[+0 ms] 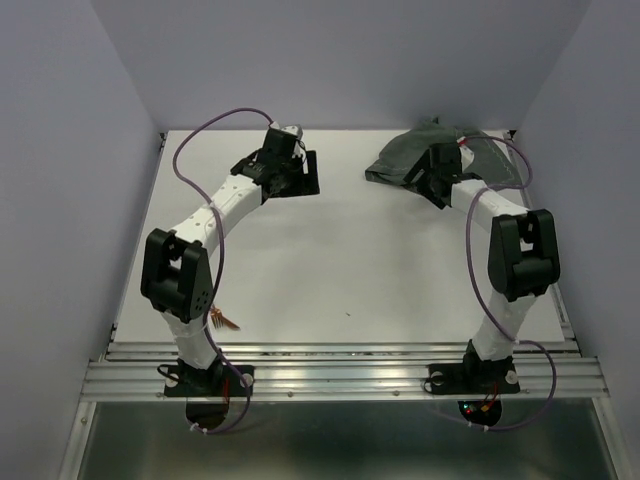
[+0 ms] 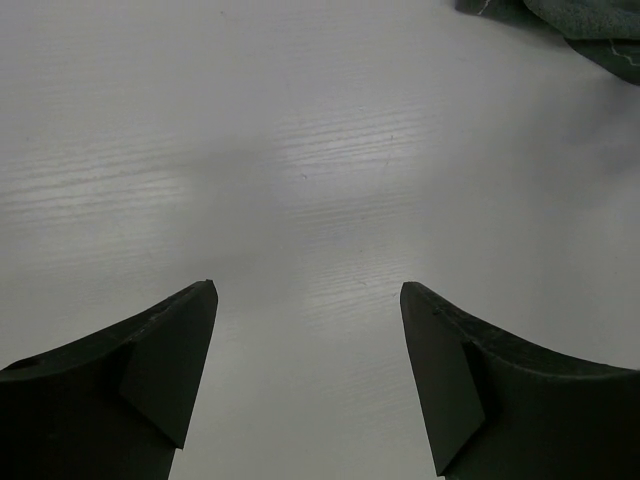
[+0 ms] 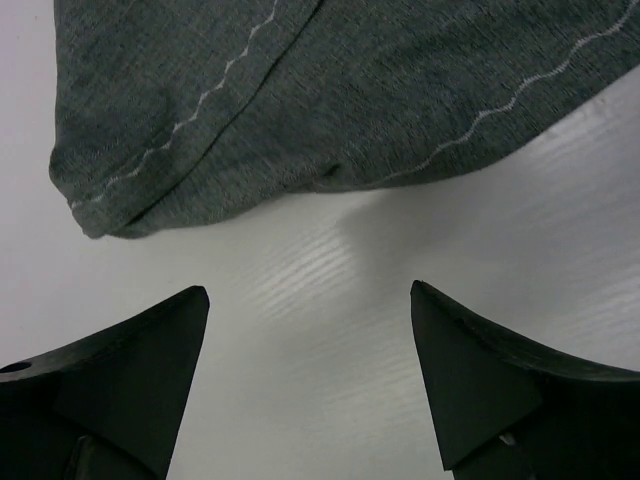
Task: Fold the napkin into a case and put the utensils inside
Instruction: Move the crumpled napkin to the center of the board.
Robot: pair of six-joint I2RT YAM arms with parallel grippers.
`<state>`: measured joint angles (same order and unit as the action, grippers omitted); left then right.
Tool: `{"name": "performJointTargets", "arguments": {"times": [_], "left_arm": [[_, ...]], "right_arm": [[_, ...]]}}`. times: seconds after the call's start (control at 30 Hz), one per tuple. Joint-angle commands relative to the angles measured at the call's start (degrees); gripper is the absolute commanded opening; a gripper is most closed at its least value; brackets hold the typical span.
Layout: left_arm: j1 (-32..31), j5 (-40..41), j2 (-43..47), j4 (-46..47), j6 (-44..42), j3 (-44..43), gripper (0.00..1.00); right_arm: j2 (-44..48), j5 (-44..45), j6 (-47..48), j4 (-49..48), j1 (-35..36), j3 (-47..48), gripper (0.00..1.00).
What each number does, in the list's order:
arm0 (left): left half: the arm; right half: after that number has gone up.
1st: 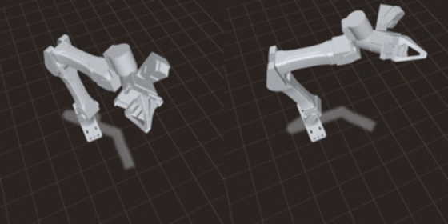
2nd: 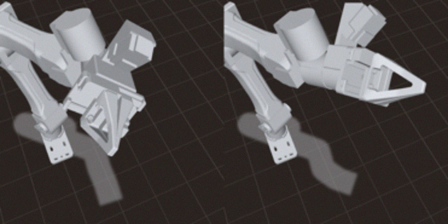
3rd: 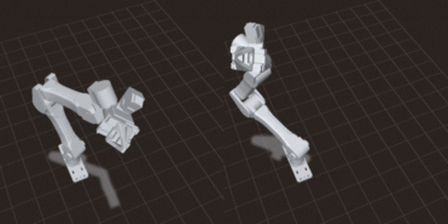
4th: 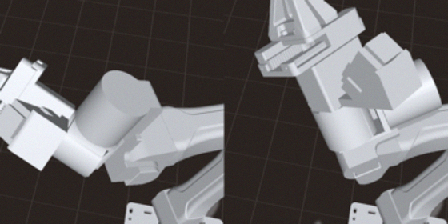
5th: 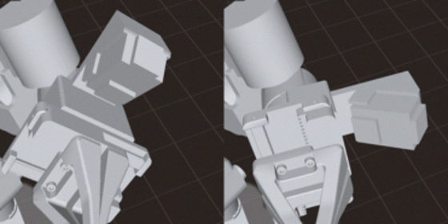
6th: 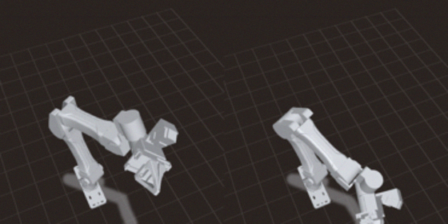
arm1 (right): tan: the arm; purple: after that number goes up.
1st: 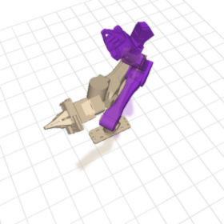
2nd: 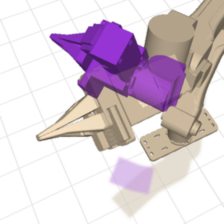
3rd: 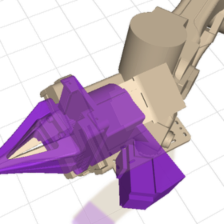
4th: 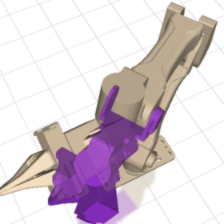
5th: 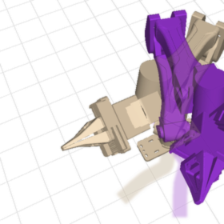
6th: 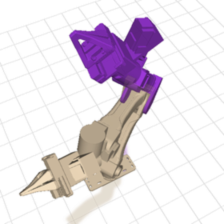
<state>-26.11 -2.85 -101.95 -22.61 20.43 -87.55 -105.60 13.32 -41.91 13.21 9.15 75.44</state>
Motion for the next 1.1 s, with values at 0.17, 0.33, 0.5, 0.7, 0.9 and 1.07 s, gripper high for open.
{"name": "performJointTargets", "arguments": {"times": [0.17,0.33,0.5,0.7,0.9,1.07], "left_arm": [[0.2,0.5,5.6,-0.3,-1.4,2.3,0.86],[0.3,1.3,7.4,-0.3,-2.0,3.9,0.87],[0.2,-2.4,7.4,-2.8,-3.2,2.2,0.91],[0.3,-2.6,7.8,-3.8,-4.1,0.1,0.92],[0.3,-3.6,4.4,-4.4,-4.9,-2.5,0.92],[0.3,-4.9,3.2,-3.9,-4.9,-1.9,0.95]], "right_arm": [[-15.7,-2.2,-5.3,-3.5,-1.9,16.0,0.69],[-14.7,-2.6,-6.9,-7.2,-1.9,12.1,0.18],[-9.5,-6.3,-5.4,-9.3,-1.9,4.6,0.01],[6.6,-9.4,-5.4,-9.2,3.8,-14.9,0.01],[19.6,-6.3,-13.7,-4.8,19.0,-27.1,0.17],[23.4,-1.8,-16.2,4.4,24.7,-28.2,0.61]]}}
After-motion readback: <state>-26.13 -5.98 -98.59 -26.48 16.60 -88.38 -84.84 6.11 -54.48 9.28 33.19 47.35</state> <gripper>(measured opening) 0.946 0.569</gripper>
